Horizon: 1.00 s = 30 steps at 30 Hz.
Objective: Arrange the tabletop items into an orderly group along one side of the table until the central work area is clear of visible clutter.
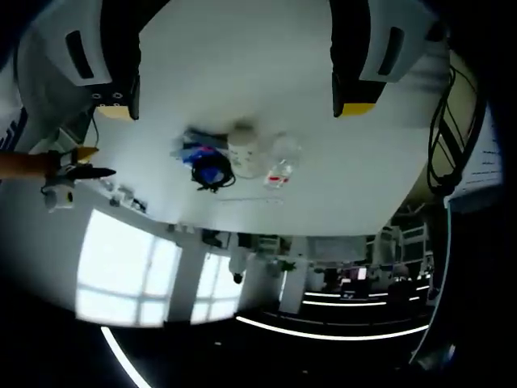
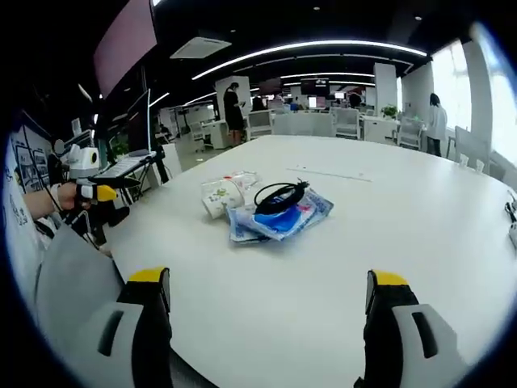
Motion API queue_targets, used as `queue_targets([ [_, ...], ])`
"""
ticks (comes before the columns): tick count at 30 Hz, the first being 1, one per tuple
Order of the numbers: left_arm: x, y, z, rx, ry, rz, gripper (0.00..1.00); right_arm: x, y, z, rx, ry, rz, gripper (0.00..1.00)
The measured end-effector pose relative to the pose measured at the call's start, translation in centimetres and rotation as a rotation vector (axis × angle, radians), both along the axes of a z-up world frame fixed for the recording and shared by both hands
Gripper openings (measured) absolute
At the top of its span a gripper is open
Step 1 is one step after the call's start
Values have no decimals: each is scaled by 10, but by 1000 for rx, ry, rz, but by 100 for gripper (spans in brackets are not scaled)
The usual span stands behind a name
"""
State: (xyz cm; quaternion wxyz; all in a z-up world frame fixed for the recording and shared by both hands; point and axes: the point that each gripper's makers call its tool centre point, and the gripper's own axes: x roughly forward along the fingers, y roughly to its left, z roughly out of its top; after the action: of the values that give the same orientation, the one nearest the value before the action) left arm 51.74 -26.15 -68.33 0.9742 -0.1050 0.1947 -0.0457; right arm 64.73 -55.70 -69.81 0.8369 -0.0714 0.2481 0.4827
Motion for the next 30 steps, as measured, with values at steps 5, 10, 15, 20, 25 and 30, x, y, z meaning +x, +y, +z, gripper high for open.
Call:
queue_targets([
  [5, 0, 0, 0, -2, -1, -1, 96, 0, -2, -1, 1, 10, -8, 100],
  [10, 0, 0, 0, -3, -3, -1, 96, 0, -2, 0, 4, 6, -10, 99],
  [15, -1, -1, -2, -6, 2, -2, 96, 0, -5, -1, 1, 5, -14, 99],
  [20, -2, -3, -4, -10, 5, -1, 96, -2, -7, -2, -6, 9, -12, 98],
  [25, -1, -4, -3, -10, 3, -6, 96, -2, -7, -3, -7, 11, -15, 98],
  [30, 0, -5, -3, -10, 7, -13, 95, -1, -6, -2, -4, 13, -21, 98],
])
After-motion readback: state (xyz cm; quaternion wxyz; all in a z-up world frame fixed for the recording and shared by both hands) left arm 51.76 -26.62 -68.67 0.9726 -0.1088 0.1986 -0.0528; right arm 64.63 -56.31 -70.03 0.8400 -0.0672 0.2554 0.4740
